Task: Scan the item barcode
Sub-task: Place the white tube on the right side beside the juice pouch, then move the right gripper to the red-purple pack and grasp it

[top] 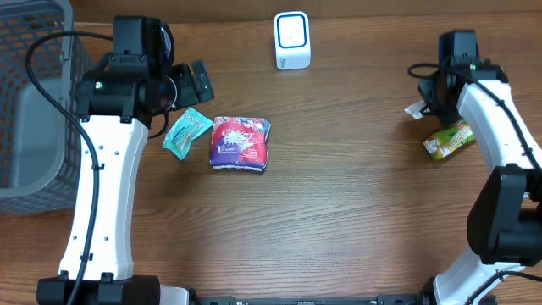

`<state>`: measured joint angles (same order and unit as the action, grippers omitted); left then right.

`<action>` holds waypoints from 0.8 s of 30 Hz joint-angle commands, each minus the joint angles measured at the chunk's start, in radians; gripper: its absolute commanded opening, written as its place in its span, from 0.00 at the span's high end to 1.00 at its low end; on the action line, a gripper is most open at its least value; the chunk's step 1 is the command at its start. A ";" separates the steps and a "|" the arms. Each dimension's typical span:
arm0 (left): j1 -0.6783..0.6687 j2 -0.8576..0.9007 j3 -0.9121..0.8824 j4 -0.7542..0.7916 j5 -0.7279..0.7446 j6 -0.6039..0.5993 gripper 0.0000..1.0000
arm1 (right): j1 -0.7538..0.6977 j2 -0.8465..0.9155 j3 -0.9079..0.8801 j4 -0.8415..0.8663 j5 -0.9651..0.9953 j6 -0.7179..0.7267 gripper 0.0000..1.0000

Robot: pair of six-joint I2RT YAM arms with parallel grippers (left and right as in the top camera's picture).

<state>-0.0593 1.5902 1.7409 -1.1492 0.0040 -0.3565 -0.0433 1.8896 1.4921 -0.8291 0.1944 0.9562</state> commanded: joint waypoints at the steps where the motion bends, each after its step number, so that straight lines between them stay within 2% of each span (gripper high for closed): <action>1: 0.000 0.007 0.010 0.000 0.004 0.020 0.00 | -0.012 -0.025 -0.106 0.150 0.017 -0.014 0.96; 6: 0.000 0.007 0.010 0.001 0.004 0.020 0.00 | -0.033 -0.025 -0.220 0.277 0.040 -0.017 0.96; 9: 0.000 0.007 0.010 0.001 0.004 0.019 0.00 | -0.047 -0.025 -0.257 0.307 0.040 -0.009 0.91; 12: 0.000 0.007 0.010 0.001 0.004 0.020 0.01 | -0.063 -0.025 -0.269 0.299 0.040 -0.006 0.86; 14: 0.000 0.007 0.010 0.001 0.004 0.020 0.00 | -0.075 -0.025 -0.269 0.270 0.040 -0.006 0.91; 17: 0.000 0.007 0.010 0.001 0.004 0.020 0.00 | -0.103 -0.025 -0.269 0.216 0.039 -0.006 0.89; 19: 0.000 0.007 0.010 0.001 0.004 0.020 0.00 | -0.124 -0.025 -0.266 0.175 0.039 -0.012 0.75; 20: 0.000 0.007 0.010 0.001 0.004 0.020 0.01 | -0.132 -0.025 -0.262 0.159 0.029 -0.025 0.62; 23: 0.000 0.007 0.010 0.001 0.004 0.020 0.01 | -0.153 -0.027 -0.220 0.099 -0.044 -0.152 0.01; 24: 0.000 0.007 0.010 0.001 0.004 0.020 0.00 | -0.154 -0.030 -0.195 0.073 -0.068 -0.192 0.00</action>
<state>-0.0593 1.5902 1.7409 -1.1488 0.0036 -0.3565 -0.1833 1.8896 1.2366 -0.7261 0.1772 0.8890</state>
